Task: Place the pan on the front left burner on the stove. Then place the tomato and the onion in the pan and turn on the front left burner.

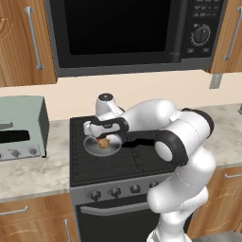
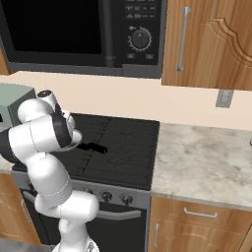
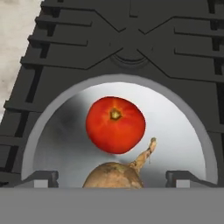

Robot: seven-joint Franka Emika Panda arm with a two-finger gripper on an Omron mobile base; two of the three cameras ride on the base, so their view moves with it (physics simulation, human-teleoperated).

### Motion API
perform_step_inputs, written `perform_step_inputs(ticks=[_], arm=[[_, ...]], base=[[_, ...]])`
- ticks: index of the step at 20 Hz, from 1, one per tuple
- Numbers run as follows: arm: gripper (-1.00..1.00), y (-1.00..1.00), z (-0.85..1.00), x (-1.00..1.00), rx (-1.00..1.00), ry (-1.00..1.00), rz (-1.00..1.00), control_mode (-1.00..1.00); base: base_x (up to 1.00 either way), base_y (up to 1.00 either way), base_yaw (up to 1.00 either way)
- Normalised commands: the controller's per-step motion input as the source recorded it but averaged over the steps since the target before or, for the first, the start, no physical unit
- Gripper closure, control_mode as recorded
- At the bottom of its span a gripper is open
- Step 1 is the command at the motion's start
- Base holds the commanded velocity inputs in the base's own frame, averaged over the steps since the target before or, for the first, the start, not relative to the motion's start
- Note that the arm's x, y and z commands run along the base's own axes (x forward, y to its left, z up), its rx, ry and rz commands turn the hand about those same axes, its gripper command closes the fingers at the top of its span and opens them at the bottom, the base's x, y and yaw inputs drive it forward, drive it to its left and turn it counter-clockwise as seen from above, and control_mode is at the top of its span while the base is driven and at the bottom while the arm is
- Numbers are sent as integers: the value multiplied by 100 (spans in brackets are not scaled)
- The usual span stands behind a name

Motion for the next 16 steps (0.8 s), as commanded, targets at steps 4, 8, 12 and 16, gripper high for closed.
perform_step_inputs(ticks=[4,8,12,16], arm=[[-100,8,0,-26,0,0,0,-100],[-100,12,4,-53,0,-3,0,-100],[-100,22,28,-50,-1,-8,0,-100],[-100,23,48,-44,-1,-12,0,-100]], base=[[0,0,0],[0,0,0],[0,0,0],[0,0,0]])
